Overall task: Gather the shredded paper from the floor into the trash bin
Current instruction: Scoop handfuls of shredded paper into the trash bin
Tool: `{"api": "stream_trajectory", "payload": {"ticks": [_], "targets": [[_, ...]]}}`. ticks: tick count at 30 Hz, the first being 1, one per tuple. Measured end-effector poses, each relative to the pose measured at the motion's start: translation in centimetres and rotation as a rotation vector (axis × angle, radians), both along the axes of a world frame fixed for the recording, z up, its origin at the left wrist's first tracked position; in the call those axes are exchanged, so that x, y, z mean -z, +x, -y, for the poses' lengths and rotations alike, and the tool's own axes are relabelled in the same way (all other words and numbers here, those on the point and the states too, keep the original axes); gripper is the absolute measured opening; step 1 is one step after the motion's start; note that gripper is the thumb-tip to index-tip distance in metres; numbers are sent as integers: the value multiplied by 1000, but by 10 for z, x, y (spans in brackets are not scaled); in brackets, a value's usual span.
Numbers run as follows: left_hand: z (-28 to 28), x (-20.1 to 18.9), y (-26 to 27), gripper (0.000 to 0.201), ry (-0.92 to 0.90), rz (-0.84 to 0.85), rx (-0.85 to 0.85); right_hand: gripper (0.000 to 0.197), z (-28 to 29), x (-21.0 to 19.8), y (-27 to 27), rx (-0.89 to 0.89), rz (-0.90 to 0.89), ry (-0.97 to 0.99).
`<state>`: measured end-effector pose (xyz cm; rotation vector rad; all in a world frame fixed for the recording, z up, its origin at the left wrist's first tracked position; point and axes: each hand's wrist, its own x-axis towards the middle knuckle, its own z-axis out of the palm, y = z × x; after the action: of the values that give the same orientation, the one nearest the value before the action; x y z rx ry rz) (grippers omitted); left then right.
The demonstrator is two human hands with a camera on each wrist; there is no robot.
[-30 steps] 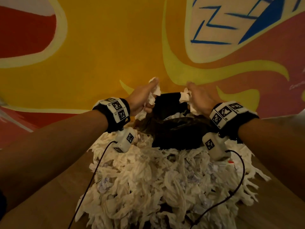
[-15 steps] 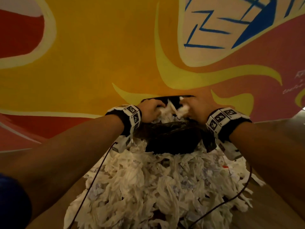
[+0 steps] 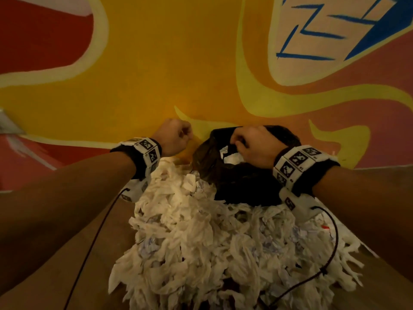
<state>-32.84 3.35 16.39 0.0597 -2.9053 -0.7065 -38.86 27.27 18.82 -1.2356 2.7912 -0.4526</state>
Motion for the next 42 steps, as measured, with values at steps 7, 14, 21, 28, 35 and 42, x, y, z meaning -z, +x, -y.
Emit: {"api": "stream_trajectory", "payload": {"ticks": [7, 14, 21, 28, 35, 42], "targets": [[43, 29, 32, 20, -188, 212, 16, 18, 66, 11, 49, -183, 140, -24], [67, 52, 47, 40, -285, 461, 50, 26, 82, 21, 64, -200, 215, 116], [68, 76, 50, 66, -200, 516, 44, 28, 91, 40, 55, -129, 235, 396], [59, 93, 54, 67, -243, 593, 143, 35, 100, 65, 56, -153, 239, 535], [49, 106, 68, 66, -411, 617, 152, 60, 97, 90, 66, -218, 258, 597], [55, 94, 69, 31, -221, 425, 145, 44, 91, 110, 65, -229, 258, 557]]}}
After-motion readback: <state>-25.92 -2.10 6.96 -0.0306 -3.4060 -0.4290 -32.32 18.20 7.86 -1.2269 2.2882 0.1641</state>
